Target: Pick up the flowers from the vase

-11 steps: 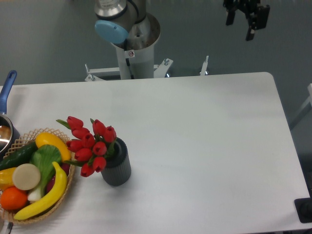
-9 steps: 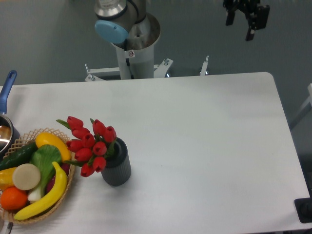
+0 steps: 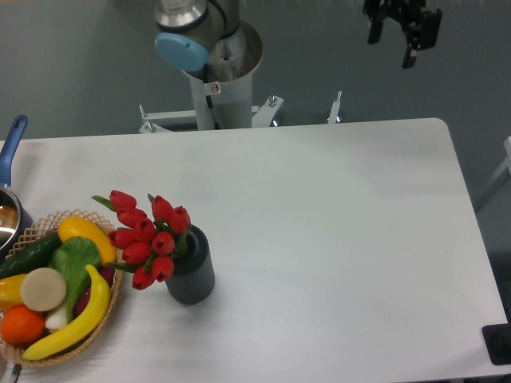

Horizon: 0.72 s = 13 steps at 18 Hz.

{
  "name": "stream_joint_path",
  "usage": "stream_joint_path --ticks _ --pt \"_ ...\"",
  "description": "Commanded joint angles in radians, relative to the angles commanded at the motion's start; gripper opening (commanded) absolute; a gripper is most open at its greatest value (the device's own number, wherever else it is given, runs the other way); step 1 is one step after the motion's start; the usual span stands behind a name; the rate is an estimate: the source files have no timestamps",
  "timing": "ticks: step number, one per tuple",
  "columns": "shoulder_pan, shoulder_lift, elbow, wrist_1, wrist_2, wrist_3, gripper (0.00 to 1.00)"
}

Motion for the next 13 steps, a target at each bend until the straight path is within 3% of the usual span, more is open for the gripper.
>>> stream_joint_path --ticks 5,9,13 --pt "-0.023 0.017 -0.057 0.052 -0.115 -0.164 1.0" --pt "-0.09 0.014 -0.077 0.153 -0.123 -0.264 1.0" --pt "-0.141 -0.009 -0.08 0.17 -0.164 -0.468 1.0"
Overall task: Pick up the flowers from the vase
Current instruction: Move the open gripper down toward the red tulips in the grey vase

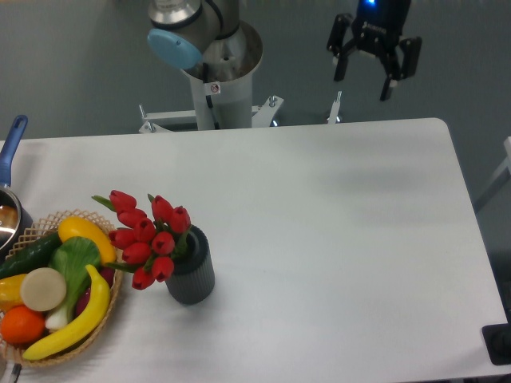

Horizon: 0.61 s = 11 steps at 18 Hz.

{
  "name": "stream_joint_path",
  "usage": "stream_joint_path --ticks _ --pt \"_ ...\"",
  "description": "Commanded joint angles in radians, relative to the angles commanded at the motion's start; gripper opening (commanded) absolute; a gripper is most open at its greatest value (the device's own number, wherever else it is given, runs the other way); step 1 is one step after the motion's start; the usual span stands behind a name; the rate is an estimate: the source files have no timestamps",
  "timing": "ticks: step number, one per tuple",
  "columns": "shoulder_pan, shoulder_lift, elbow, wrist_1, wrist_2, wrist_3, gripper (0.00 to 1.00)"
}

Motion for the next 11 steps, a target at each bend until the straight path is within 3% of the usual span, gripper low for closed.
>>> stream_joint_path --ticks 3,8,11 --pt "-0.014 -0.011 -0.015 0.051 -0.057 -0.077 1.0" --pt "-0.035 -0.038 -0.049 0.147 -0.262 -0.252 1.0" --pt "-0.054 -0.054 -0.063 0.157 -0.304 -0.275 1.0"
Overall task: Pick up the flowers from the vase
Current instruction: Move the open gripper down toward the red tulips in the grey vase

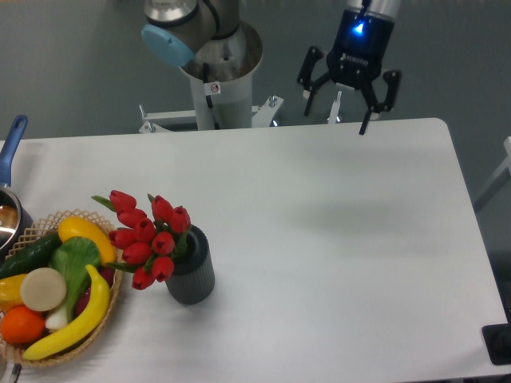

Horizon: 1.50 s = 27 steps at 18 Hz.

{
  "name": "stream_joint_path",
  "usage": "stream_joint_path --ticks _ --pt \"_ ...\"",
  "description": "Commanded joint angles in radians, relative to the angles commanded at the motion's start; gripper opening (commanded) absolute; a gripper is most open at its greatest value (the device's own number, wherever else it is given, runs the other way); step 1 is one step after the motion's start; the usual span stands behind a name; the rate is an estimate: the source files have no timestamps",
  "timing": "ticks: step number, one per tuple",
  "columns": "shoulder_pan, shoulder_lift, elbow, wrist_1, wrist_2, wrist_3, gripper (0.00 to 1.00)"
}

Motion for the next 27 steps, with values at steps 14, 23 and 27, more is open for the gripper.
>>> stream_joint_path --ticks 14,23,27 --pt "-0.192 -0.129 -0.038 0.167 -0.058 0.164 1.0" --pt "-0.284 -0.196 -0.094 0.252 -0.195 0.161 1.0" --pt "-0.334 -0.244 -0.086 0.287 -0.201 0.153 1.0"
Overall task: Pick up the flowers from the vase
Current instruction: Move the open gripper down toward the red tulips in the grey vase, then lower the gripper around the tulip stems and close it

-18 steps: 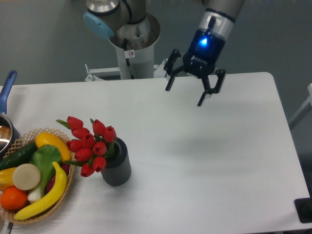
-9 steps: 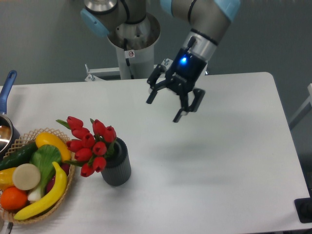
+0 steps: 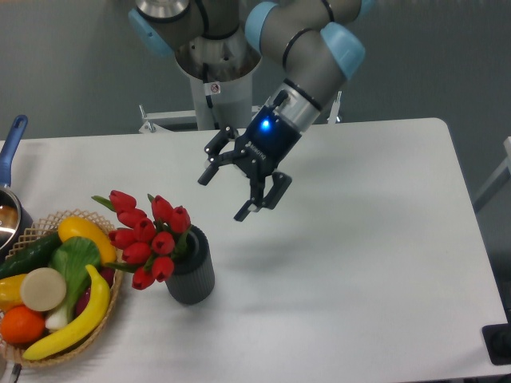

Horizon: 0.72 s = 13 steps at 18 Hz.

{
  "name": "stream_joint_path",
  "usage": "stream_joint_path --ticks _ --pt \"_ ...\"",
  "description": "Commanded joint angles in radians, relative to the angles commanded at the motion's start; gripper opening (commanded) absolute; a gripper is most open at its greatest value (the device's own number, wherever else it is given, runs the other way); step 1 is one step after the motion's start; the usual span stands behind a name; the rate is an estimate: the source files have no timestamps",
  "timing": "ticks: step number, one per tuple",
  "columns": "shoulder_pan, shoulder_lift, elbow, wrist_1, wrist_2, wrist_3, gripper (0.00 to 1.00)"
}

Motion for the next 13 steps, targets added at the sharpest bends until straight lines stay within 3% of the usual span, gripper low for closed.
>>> stream_joint_path --ticks 13 --pt "-0.06 -0.095 0.051 0.003 -0.043 -0.003 1.0"
